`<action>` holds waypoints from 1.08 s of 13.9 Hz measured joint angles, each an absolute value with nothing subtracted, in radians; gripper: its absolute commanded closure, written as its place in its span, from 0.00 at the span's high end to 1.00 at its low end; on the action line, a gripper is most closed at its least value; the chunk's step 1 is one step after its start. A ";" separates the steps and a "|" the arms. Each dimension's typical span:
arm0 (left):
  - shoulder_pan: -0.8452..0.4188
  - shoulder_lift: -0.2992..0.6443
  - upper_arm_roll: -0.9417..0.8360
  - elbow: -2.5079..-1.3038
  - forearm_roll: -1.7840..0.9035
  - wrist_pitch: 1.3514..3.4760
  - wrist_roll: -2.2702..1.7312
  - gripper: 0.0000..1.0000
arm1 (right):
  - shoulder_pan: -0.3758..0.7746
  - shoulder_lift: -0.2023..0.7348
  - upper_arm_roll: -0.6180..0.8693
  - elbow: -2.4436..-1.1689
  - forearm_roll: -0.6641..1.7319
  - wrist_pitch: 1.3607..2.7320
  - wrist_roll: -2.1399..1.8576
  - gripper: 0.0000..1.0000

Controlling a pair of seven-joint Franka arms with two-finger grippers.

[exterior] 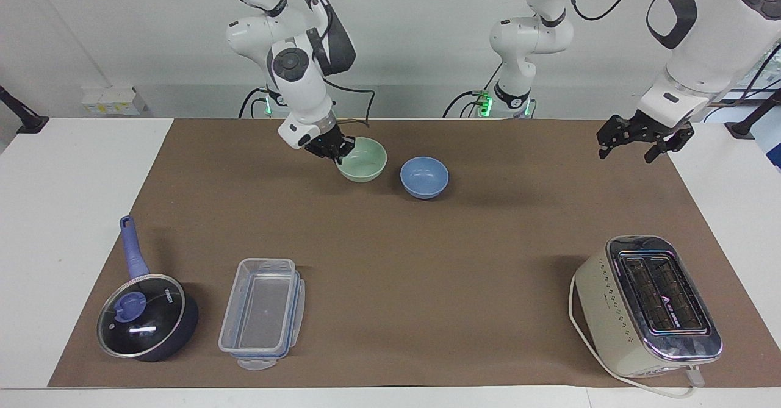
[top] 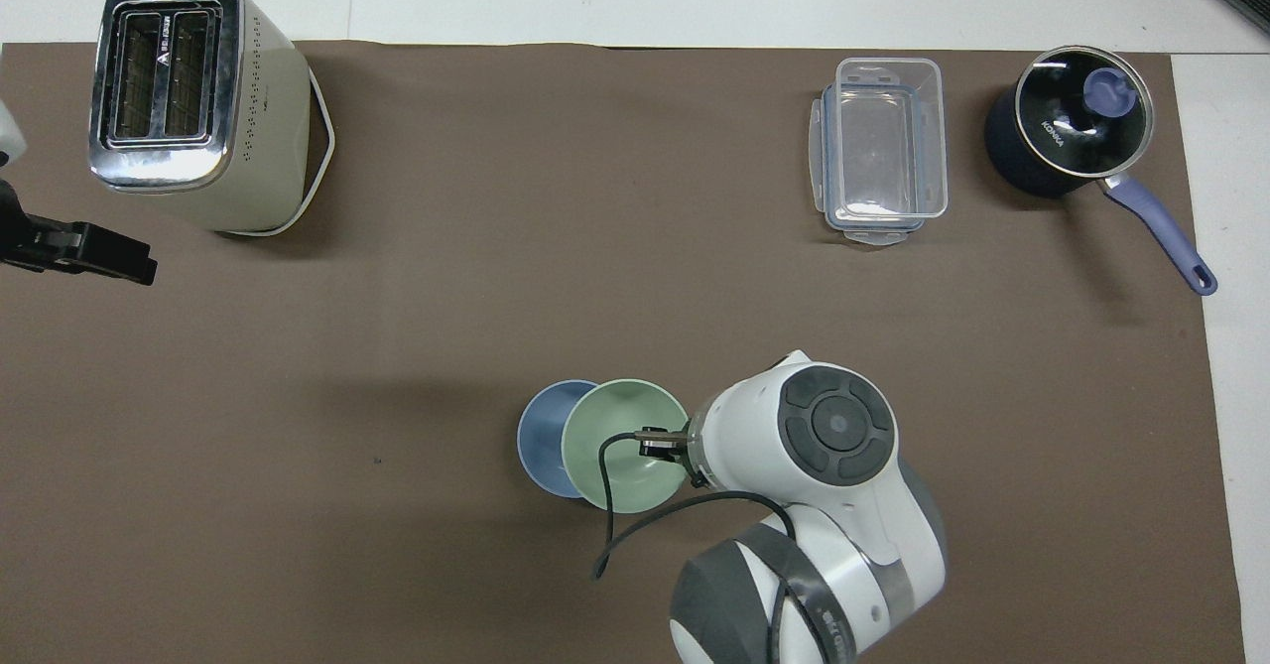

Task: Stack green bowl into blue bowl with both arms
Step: 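Lower the green bowl into the blue bowl with the right gripper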

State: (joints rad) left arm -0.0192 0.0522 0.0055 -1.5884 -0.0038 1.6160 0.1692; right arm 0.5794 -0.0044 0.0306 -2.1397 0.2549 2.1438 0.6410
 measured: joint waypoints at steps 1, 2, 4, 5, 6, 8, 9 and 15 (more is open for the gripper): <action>-0.019 0.052 0.006 -1.588 -0.004 1.616 0.169 1.00 | 0.592 0.020 0.031 -2.122 0.286 2.160 0.645 0.00; -0.019 0.052 0.006 -1.588 -0.004 1.616 0.169 1.00 | 0.608 0.044 0.031 -2.112 0.307 2.188 0.657 0.00; -0.019 0.052 0.006 -1.588 -0.004 1.616 0.169 1.00 | 0.646 0.088 0.031 -2.105 0.312 2.233 0.701 0.00; -0.019 0.052 0.006 -1.588 -0.004 1.616 0.169 1.00 | 0.660 0.103 0.031 -2.104 0.312 2.250 0.712 0.00; -0.019 0.052 0.006 -1.588 -0.004 1.616 0.169 1.00 | 0.672 0.116 0.031 -2.104 0.312 2.262 0.716 0.00; -0.019 0.052 0.006 -1.588 -0.004 1.616 0.169 1.00 | 0.686 0.132 0.031 -2.103 0.312 2.265 0.718 0.00; -0.019 0.052 0.006 -1.588 -0.004 1.616 0.169 1.00 | 0.687 0.135 0.031 -2.103 0.312 2.265 0.718 0.00; -0.019 0.052 0.006 -1.588 -0.004 1.616 0.169 1.00 | 0.685 0.137 0.023 -2.111 0.312 2.303 0.718 0.00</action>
State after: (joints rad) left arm -0.0192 0.0523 0.0055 -1.5884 -0.0038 1.6160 0.1692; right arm 0.6845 0.1372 0.0232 -2.1107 0.3123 2.3029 0.7183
